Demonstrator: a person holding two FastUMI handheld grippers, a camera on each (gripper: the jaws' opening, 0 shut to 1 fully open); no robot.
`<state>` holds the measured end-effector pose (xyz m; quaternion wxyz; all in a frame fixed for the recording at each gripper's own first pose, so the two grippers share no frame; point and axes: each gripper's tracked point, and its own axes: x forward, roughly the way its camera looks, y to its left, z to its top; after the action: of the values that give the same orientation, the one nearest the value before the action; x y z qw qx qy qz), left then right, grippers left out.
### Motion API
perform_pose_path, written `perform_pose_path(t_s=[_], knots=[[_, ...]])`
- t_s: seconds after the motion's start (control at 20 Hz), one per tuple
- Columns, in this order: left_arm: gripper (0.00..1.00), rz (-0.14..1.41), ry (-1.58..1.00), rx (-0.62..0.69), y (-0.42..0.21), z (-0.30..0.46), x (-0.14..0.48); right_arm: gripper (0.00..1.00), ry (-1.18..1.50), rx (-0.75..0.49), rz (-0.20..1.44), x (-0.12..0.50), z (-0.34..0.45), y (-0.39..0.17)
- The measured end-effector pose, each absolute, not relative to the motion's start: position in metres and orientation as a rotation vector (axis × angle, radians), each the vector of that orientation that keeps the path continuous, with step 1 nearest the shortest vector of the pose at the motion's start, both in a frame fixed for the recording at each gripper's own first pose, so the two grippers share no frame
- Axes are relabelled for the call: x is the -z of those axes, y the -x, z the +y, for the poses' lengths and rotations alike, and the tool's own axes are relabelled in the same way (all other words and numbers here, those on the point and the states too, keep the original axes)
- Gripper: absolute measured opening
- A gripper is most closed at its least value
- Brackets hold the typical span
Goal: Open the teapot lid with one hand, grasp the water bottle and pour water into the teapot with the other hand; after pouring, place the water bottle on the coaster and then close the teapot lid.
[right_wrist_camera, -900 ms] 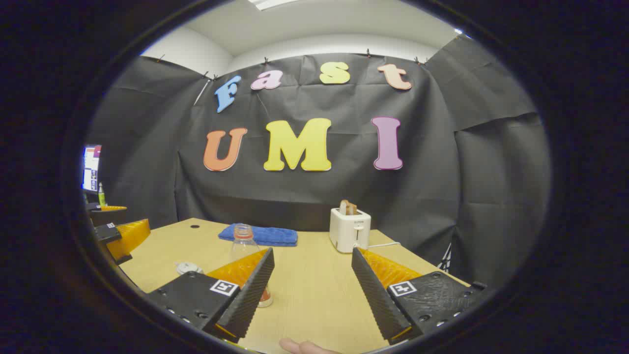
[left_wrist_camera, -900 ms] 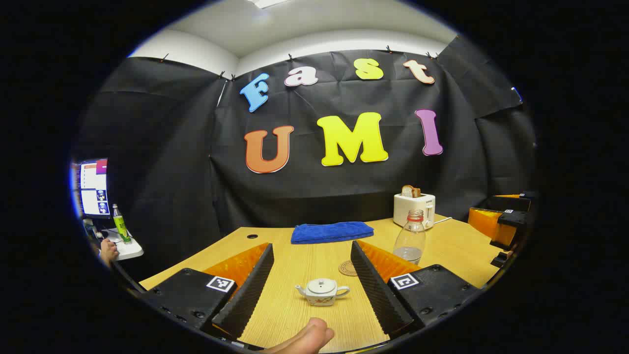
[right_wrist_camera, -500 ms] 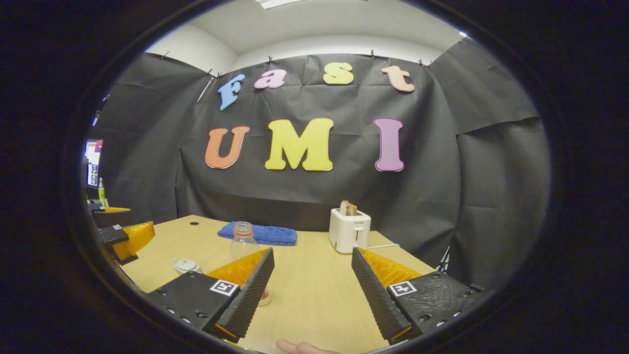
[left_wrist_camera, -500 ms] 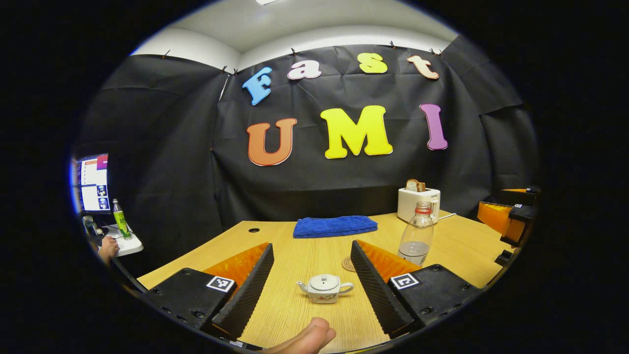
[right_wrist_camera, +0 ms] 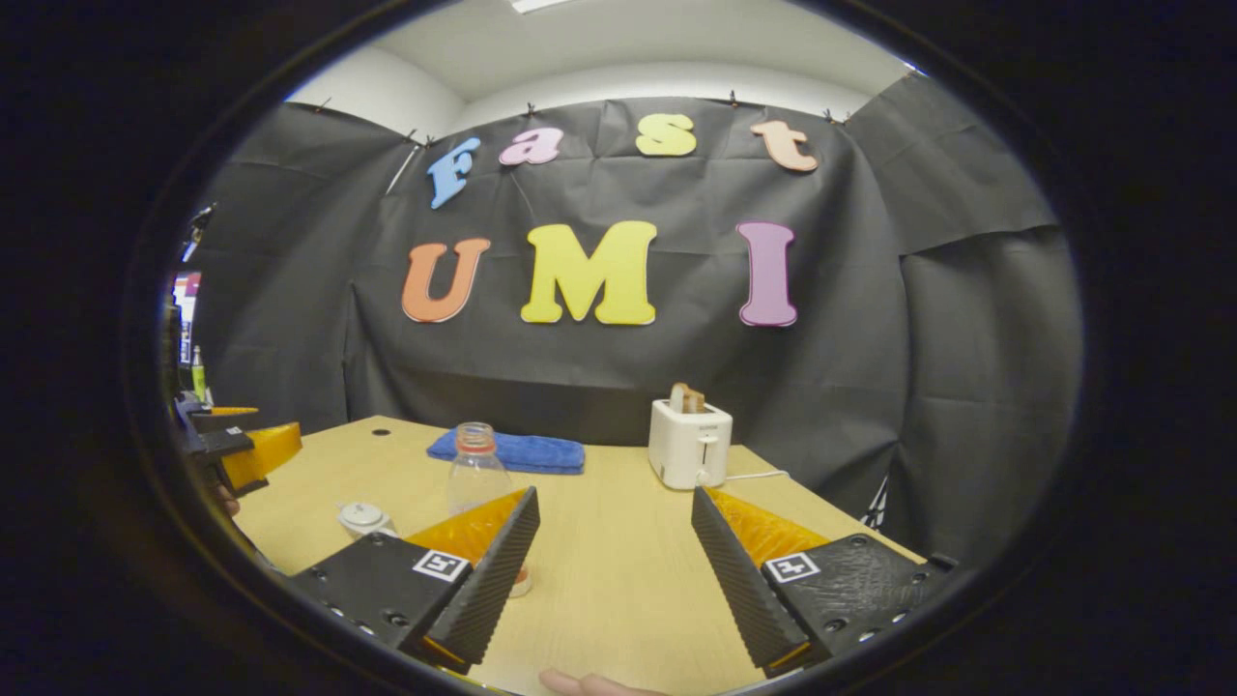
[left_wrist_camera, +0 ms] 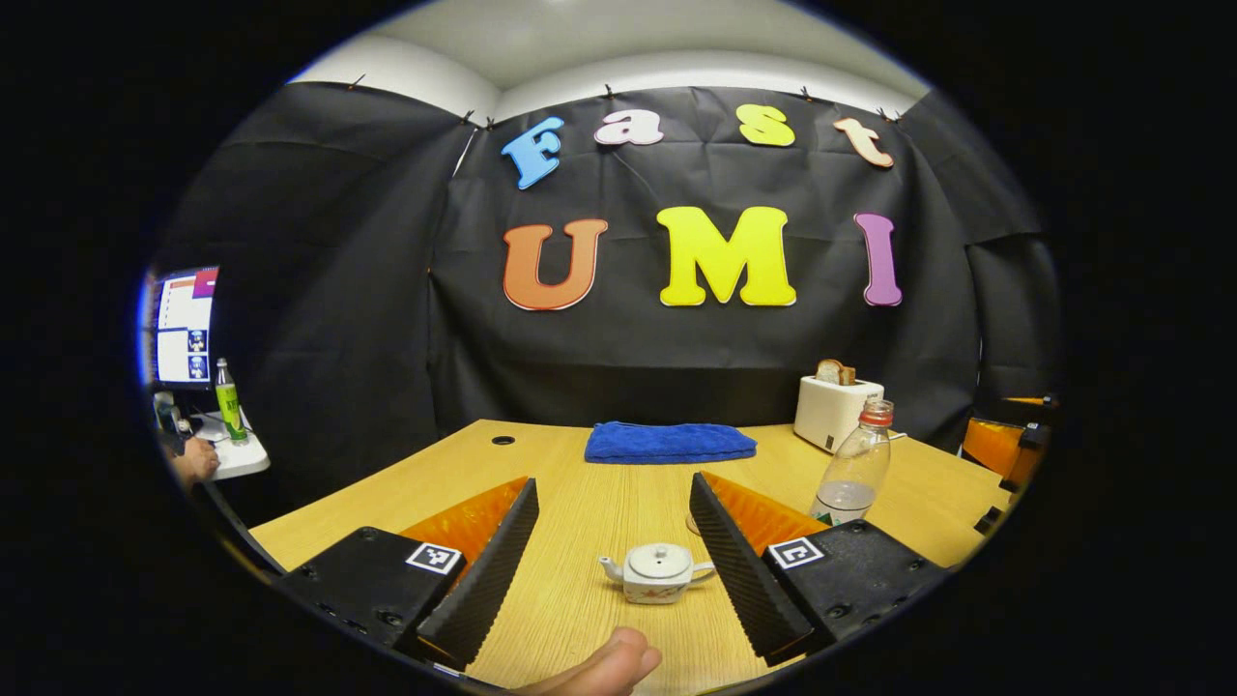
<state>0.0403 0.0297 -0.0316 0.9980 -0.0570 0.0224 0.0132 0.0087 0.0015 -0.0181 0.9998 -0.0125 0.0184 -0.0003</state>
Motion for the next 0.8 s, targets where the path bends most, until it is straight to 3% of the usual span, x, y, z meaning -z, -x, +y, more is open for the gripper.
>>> perform_pose_path(t_s=[0.6, 0.8], knots=[[0.96, 0.109, 0.006, 0.054, -0.099, -0.001, 0.107, 0.97, 0.021, 0.036, 0.075, 0.033, -0.011, -0.021], [0.76, 0.117, -0.008, 0.131, -0.101, -0.021, 0.116, 0.97, 0.023, 0.036, 0.081, 0.036, -0.011, -0.022]])
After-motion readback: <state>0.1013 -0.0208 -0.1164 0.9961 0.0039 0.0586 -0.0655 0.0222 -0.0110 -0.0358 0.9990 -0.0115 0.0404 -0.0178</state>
